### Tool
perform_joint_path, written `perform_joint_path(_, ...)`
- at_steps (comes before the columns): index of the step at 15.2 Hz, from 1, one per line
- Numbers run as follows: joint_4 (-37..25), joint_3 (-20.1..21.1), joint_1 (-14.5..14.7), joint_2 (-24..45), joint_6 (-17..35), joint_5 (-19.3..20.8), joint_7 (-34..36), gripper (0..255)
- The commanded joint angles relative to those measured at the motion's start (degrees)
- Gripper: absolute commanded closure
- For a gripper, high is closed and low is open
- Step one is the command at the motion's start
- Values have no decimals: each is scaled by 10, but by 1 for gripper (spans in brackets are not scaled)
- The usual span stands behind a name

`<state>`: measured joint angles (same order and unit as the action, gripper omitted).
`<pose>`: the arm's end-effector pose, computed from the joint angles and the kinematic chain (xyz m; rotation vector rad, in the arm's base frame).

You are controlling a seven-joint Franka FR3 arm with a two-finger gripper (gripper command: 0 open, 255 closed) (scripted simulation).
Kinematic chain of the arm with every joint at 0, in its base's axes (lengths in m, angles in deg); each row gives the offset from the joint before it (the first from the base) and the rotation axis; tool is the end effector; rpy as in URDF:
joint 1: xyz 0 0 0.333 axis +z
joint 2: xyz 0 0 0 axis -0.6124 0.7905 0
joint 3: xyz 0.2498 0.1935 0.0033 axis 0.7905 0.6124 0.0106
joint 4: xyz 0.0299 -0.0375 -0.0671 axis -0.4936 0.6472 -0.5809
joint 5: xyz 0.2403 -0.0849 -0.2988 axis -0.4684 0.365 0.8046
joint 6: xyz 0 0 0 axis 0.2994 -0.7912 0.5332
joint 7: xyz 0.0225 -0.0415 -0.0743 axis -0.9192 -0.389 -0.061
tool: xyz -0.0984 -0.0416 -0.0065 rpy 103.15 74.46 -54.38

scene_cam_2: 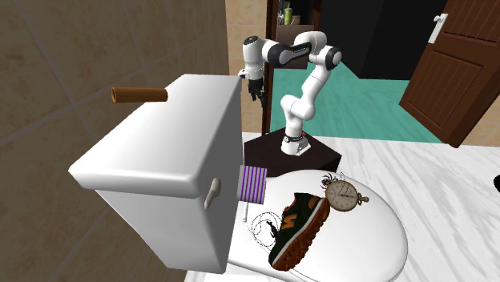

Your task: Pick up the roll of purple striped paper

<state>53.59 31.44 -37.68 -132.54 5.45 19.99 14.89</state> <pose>0.2962 -0.0383 0.5633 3.0824 -0.0182 -0.2995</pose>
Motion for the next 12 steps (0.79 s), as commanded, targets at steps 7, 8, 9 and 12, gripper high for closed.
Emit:
perform_joint_path(7,28,41,16,11,57,-103,98,0)
perform_joint_path(8,31,48,19,15,69,-119,113,0)
perform_joint_path(9,33,55,22,19,81,-136,129,0)
perform_joint_path(12,37,76,32,36,119,-184,172,0)
